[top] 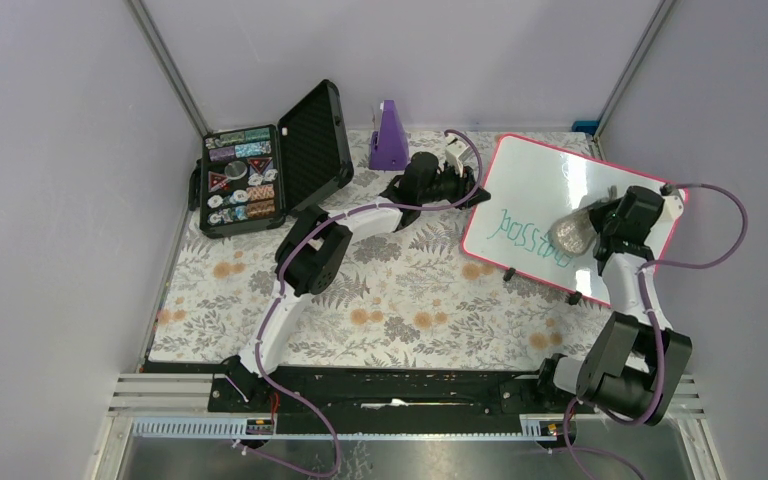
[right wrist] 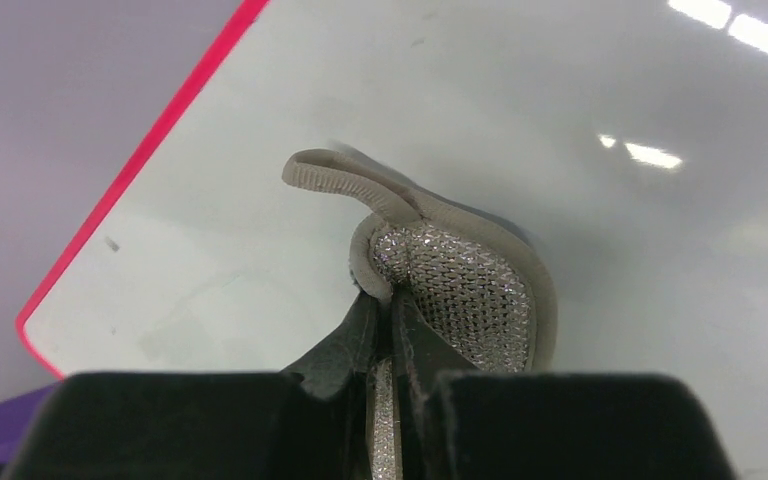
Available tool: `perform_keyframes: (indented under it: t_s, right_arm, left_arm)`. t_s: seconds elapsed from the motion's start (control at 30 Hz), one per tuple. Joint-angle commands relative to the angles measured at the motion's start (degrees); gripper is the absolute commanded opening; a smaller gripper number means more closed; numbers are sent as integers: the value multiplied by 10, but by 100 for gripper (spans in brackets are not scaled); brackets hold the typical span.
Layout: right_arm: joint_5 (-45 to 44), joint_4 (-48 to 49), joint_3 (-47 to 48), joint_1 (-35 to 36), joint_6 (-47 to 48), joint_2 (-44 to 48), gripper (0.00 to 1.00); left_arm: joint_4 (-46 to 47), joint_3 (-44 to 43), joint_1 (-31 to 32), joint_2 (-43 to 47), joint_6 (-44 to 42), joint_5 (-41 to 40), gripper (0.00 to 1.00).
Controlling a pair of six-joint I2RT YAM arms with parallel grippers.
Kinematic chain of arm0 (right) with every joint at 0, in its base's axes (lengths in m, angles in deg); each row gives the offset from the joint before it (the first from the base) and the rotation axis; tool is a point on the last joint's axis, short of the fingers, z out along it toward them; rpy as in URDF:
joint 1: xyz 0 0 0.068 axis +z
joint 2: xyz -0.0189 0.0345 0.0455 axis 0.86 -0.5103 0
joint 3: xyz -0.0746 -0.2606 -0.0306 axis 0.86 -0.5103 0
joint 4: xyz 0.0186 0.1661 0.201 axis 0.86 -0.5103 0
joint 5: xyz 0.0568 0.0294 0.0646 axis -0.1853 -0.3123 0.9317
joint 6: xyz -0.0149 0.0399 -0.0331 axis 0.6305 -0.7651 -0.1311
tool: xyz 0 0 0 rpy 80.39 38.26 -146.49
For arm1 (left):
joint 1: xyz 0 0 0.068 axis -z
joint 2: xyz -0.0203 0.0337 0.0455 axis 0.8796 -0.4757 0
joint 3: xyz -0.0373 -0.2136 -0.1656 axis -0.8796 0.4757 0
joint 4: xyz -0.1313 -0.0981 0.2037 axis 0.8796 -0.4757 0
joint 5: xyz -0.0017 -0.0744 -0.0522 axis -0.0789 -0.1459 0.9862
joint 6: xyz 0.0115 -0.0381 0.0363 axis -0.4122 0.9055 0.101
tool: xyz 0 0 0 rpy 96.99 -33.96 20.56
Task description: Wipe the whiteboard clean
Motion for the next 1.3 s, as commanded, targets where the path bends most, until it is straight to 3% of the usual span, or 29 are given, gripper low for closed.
perform_keyframes:
  t_s: [0.0,0.13,0.2,0.43,0.5,0.63,0.73,0.87,1.27]
  right_arm:
    - [-145,-123,2,-39,-29,-2,0]
    - [-210,-186,16,-43,-71,0,0]
    - [-197,-177,17,-43,-64,0,0]
    - [27,-25,-13,-30,-1,-9,0]
    - [52,-2,-17,-2,-6,-12,0]
    - [16,36,-18,125,-3,-16,0]
    - [35,51,5,165,5,-44,0]
    - [44,50,16,175,7,-61,0]
    - [-90,8,-6,175,95,43,3]
  left_arm:
    - [-16,13,-1,22,-48,-26,0]
    - [-15,15,-1,23,-49,-28,0]
    - [-14,14,-1,22,-48,-26,0]
    - [-14,13,-1,22,-46,-24,0]
    - [-13,12,-1,21,-46,-23,0]
    - [-13,12,-1,20,-44,-23,0]
    - [-13,12,-1,20,-44,-23,0]
    - [-14,12,-1,19,-44,-23,0]
    - [-11,10,0,18,-40,-18,0]
